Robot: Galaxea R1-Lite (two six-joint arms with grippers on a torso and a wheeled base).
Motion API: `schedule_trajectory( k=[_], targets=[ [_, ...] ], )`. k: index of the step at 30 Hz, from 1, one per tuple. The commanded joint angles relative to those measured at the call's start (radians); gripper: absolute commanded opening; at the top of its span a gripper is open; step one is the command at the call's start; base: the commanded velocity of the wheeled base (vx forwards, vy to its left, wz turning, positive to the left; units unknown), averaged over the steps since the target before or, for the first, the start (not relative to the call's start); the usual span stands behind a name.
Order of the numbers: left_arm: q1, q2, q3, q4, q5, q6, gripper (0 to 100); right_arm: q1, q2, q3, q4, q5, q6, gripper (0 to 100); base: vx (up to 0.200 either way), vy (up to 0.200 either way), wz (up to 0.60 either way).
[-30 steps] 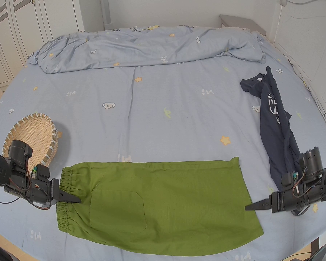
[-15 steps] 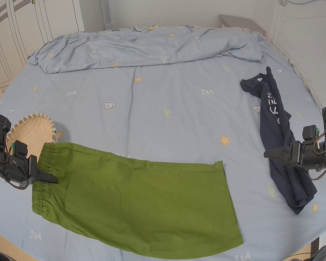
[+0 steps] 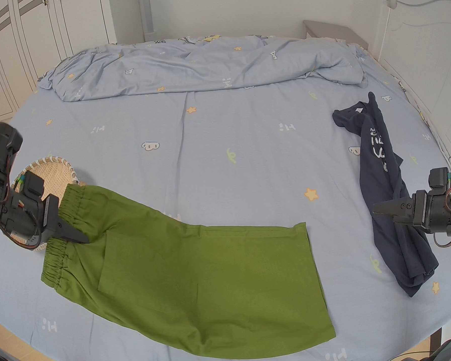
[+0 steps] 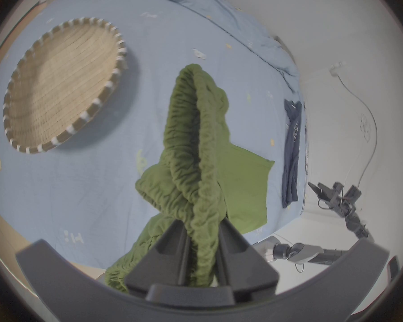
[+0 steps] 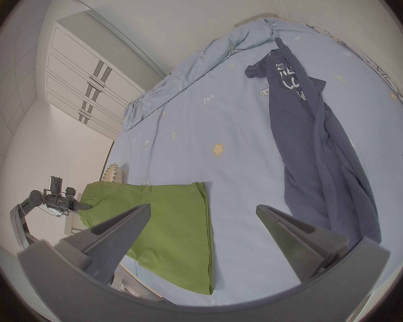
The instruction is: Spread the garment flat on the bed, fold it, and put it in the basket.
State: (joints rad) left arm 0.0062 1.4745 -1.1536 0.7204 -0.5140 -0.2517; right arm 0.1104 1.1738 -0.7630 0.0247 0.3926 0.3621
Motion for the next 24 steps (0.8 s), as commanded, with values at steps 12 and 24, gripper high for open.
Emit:
schedule_trajectory(
  k=[12, 24],
  targets=[
    [-0.769, 0.210, -0.403, 0.039, 0.413, -0.406, 0, 0.005, -0.002, 0.004, 0.001, -0.001, -0.003, 100, 0.000, 0.000, 0.00],
    [-0.891, 0.371, -0.514, 0.027, 0.496, -0.544, 0, 0.005, 0.003, 0.007, 0.001, -0.003, -0.006, 100, 0.000, 0.000, 0.00]
  ],
)
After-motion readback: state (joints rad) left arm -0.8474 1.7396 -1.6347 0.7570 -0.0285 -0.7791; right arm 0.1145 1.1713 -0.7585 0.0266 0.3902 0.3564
